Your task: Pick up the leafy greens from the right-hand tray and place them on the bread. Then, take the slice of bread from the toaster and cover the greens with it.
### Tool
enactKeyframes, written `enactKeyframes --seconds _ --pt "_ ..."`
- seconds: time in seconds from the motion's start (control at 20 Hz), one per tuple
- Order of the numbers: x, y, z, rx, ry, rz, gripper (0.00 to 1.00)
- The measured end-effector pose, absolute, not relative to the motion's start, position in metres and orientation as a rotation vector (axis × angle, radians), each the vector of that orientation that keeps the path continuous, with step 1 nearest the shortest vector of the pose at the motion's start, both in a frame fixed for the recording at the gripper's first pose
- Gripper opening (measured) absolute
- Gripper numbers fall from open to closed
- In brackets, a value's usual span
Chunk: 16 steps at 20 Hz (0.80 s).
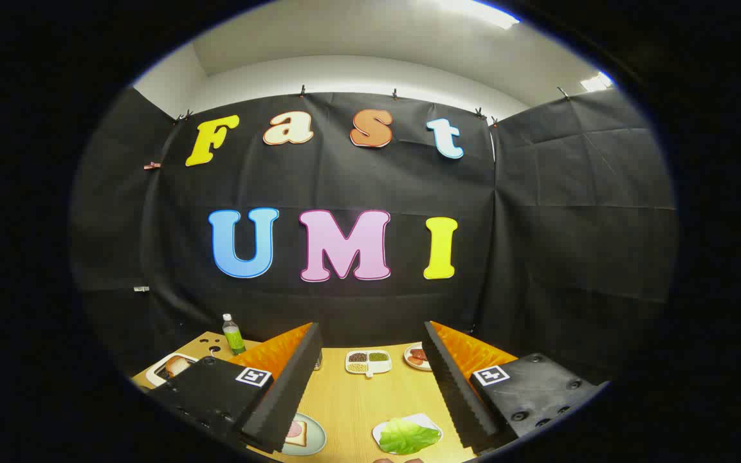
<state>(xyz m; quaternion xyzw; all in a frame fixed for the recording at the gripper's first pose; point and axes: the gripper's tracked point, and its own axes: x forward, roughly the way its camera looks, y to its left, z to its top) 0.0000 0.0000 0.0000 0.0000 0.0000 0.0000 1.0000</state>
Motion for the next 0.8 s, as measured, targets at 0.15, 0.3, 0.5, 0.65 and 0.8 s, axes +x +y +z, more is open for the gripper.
enactKeyframes --seconds 0.15,0.3,0.5,0.65,0.8 --pt "0.0 -0.003 -0.004 0.004 0.013 -0.005 0.97" --pt "-0.001 -0.004 -0.006 0.011 0.02 -0.008 0.97" --pt "-0.001 -0.004 -0.01 0.01 0.026 -0.004 0.97" --pt "-0.001 -0.006 -0.016 0.001 0.04 0.0 0.97" --pt "0.001 -0.01 -0.024 -0.004 0.06 -0.002 0.97"
